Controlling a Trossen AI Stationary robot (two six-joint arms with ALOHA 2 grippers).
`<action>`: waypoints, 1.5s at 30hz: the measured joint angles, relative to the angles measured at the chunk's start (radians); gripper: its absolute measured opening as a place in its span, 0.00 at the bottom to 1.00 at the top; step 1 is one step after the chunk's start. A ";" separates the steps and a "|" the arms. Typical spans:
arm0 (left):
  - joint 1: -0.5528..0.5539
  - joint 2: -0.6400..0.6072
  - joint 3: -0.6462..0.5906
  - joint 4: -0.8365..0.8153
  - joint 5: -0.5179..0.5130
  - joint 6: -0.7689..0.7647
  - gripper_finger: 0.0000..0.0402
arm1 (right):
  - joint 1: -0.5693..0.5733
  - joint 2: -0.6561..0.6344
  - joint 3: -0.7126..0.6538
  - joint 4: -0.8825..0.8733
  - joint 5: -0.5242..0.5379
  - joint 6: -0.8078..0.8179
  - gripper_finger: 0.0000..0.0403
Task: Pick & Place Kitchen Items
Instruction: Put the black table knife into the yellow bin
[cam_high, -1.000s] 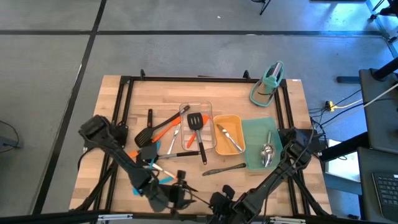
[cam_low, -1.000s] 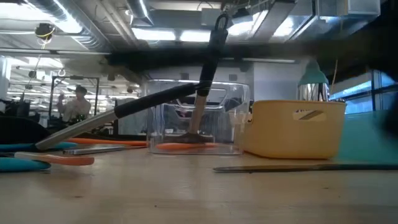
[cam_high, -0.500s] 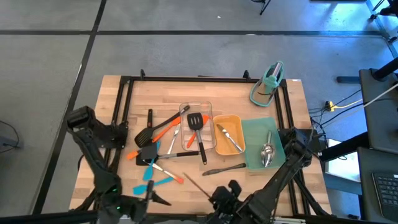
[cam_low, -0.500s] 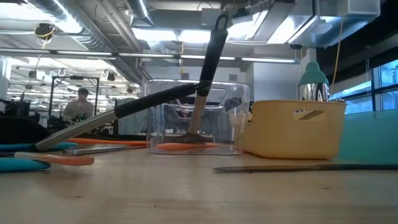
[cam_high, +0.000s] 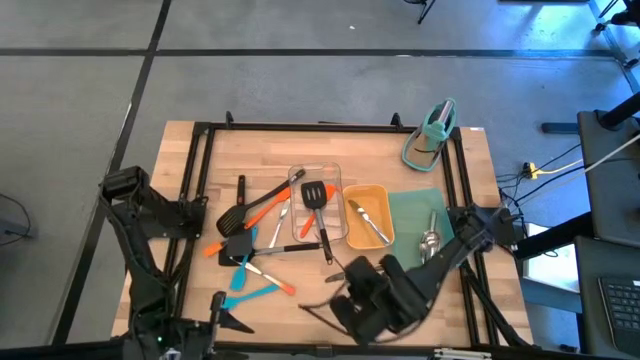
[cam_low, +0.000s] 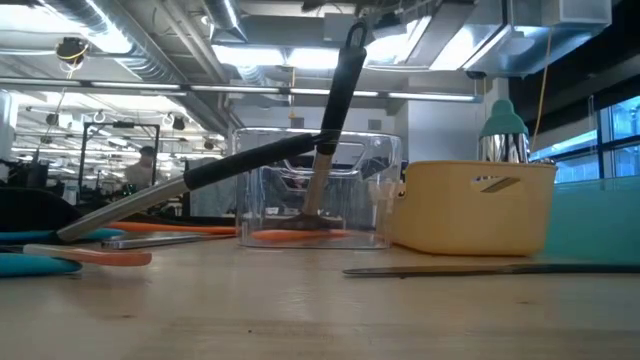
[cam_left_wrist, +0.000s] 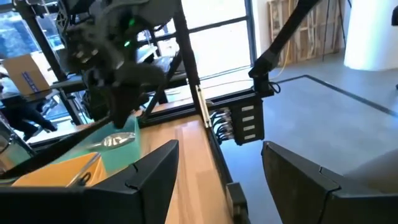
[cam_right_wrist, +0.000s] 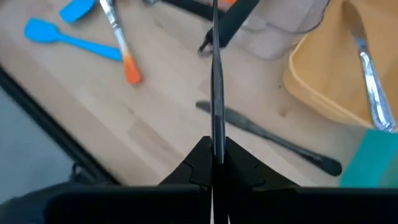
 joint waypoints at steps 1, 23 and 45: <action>0.000 0.000 0.000 0.008 0.000 0.004 0.56 | -0.014 0.000 0.000 0.000 -0.001 -0.004 0.04; -0.053 -0.001 0.000 0.054 -0.038 0.036 0.56 | 0.000 -0.002 -0.042 0.001 0.041 -0.079 0.04; -0.026 -0.001 0.000 0.064 -0.018 0.062 0.56 | -0.104 -0.399 -0.682 0.003 -0.229 0.180 0.04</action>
